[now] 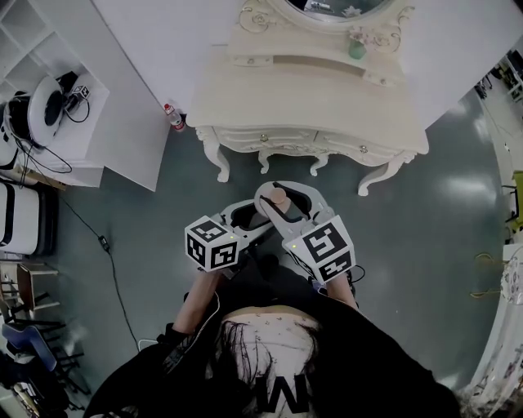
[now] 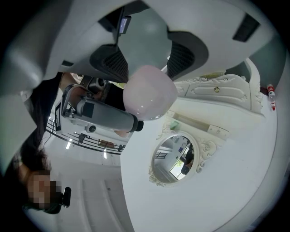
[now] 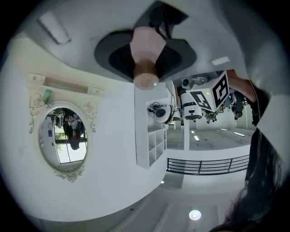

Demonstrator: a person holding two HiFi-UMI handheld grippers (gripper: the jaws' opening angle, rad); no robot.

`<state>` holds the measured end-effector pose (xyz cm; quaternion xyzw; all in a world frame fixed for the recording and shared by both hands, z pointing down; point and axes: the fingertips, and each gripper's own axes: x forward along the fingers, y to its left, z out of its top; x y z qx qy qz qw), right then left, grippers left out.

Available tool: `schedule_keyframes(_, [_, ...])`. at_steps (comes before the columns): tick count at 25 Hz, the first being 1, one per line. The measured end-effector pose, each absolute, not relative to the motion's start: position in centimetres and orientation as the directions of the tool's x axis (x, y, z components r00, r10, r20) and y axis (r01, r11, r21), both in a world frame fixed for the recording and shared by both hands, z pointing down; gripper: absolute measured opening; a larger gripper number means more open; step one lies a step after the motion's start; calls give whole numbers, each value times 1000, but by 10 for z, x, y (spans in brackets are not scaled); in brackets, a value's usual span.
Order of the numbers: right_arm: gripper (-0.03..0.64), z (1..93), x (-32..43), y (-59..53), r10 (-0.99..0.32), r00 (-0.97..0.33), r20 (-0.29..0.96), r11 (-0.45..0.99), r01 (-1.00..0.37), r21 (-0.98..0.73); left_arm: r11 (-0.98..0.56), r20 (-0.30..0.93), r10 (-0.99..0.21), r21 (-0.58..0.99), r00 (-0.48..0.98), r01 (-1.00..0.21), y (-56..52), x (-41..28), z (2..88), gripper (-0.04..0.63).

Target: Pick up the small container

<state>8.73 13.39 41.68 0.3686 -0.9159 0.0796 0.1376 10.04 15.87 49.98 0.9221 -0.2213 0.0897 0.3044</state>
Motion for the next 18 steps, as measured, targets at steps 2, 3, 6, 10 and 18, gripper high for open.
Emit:
schedule_keyframes(2, [144,418,86,140,-651,-692,313,717,-695,-44,-715,301,-354,523,885,-464,165,99,501,270])
schedule_keyframes(3, [144,418,85,143,-650,-692,315,719,-694,-44,-713,301,-355,525,885,-465,168,98,501,270])
schedule_keyframes(6, [144,418,82,150,-646,-694,318,721,-691,-42,-709,299,-358,529,884,-466,175,96,501,270])
schedule_keyframes(10, [144,418,77,156,-646,-694,318,723,-690,-36,-708,298,-362,528,883,-468,180,91,501,270])
schedule_keyframes(18, [144,419,69,166,-644,-694,321,725,-688,-32,-709,289,-365,530,885,-466,190,84,502,270])
